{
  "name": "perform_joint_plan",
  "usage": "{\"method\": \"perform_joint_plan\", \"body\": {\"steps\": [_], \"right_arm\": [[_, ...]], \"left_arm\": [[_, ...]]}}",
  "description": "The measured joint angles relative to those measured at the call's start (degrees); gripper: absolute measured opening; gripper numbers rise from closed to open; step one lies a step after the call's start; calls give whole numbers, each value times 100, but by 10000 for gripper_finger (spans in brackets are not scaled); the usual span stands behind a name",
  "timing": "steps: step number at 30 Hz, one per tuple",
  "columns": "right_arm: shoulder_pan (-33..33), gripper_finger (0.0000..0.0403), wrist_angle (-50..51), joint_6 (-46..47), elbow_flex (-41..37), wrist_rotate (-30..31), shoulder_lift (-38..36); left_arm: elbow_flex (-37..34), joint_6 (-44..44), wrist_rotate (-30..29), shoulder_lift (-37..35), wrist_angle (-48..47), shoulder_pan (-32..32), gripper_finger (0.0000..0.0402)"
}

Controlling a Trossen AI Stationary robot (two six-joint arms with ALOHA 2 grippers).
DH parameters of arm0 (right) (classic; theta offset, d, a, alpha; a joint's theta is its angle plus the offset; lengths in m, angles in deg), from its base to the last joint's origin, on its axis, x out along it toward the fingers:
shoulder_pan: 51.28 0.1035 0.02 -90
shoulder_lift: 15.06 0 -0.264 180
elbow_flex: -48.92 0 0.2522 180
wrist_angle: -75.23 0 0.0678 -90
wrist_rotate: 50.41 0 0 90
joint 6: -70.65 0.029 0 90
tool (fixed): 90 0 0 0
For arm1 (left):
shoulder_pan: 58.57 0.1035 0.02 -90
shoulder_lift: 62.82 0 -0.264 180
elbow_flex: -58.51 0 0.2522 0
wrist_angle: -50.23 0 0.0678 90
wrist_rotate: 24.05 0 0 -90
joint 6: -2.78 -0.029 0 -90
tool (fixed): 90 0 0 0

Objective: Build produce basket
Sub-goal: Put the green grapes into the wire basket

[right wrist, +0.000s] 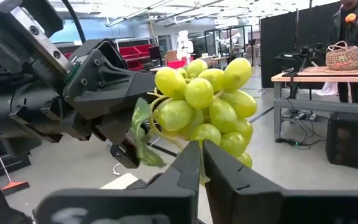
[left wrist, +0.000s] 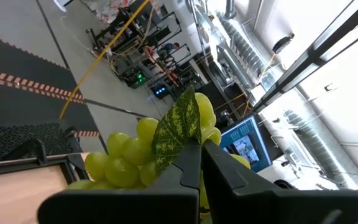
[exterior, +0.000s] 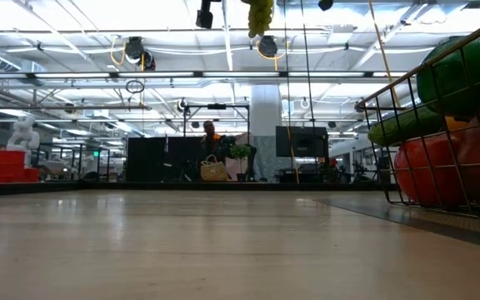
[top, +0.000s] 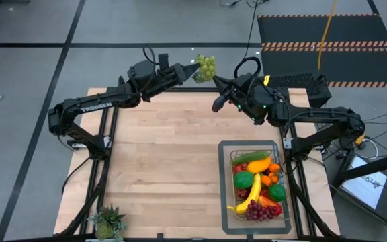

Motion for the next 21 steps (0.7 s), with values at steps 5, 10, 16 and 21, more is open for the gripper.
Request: {"method": "perform_joint_plan", "body": {"steps": [5, 10, 16, 21], "right_arm": [[0, 3, 10, 14, 0, -2, -21], [57, 2, 39, 76, -2, -1, -182], [173, 1, 57, 76, -2, -33, -441], [181, 1, 260, 133, -2, -170, -691]], "left_arm": [[0, -15, 4, 0, 4, -5, 5], [0, -82, 65, 0, 8, -3, 20], [0, -243, 375, 0, 53, -6, 91], [0, -134, 592, -1, 21, -3, 174]]}}
